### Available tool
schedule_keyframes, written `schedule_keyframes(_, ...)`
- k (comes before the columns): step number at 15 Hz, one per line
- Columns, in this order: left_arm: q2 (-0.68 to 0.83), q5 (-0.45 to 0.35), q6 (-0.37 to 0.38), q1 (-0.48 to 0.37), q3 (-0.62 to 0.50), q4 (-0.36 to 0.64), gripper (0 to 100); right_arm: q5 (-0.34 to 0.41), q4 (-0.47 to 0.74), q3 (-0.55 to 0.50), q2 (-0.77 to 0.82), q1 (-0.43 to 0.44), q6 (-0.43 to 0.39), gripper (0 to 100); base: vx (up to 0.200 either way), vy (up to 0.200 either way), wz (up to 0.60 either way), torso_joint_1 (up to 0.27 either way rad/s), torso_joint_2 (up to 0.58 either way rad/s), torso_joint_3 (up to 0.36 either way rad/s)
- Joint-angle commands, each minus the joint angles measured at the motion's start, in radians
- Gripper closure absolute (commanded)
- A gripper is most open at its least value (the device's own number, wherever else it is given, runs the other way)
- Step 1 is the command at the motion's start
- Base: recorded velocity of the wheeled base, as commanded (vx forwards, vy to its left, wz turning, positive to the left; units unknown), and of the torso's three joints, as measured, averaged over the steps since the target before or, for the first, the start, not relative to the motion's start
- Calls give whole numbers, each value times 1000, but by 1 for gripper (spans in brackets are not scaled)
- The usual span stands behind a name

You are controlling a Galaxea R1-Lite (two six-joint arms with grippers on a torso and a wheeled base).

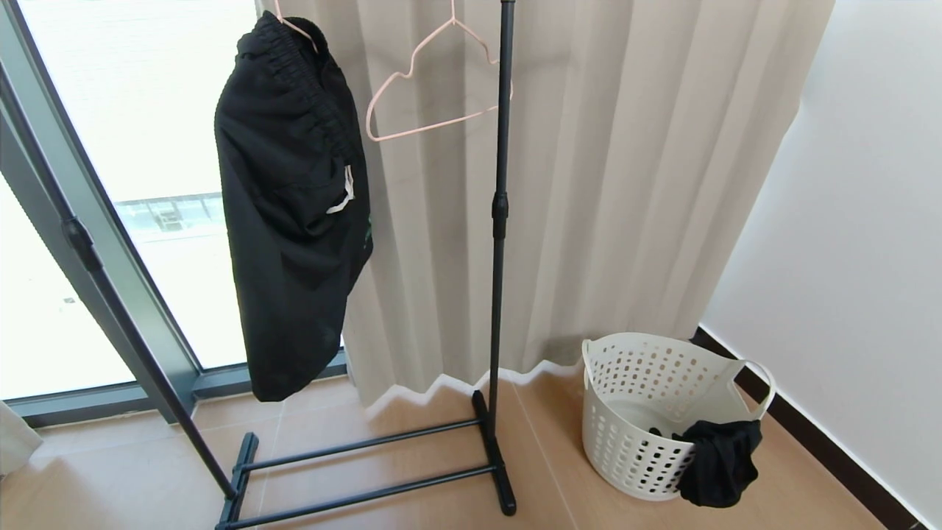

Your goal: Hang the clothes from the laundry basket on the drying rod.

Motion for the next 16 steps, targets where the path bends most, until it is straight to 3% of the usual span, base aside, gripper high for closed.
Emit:
schedule_keyframes(1,0,0,1,0,0,0,0,0,0,0,-1,-1,0,0,0,-200,0,-7,-2,12)
schedule_keyframes(6,0,0,-1,0,0,0,0,0,0,0,-1,0,0,0,0,-200,0,5,3,5)
schedule_keyframes(9,0,0,-1,0,0,0,0,0,0,0,-1,-1,0,0,0,-200,-600,1,1,2)
schedule_keyframes(16,0,1,-2,0,0,0,0,0,0,0,-1,0,0,0,200,-29,-86,-7,90,86)
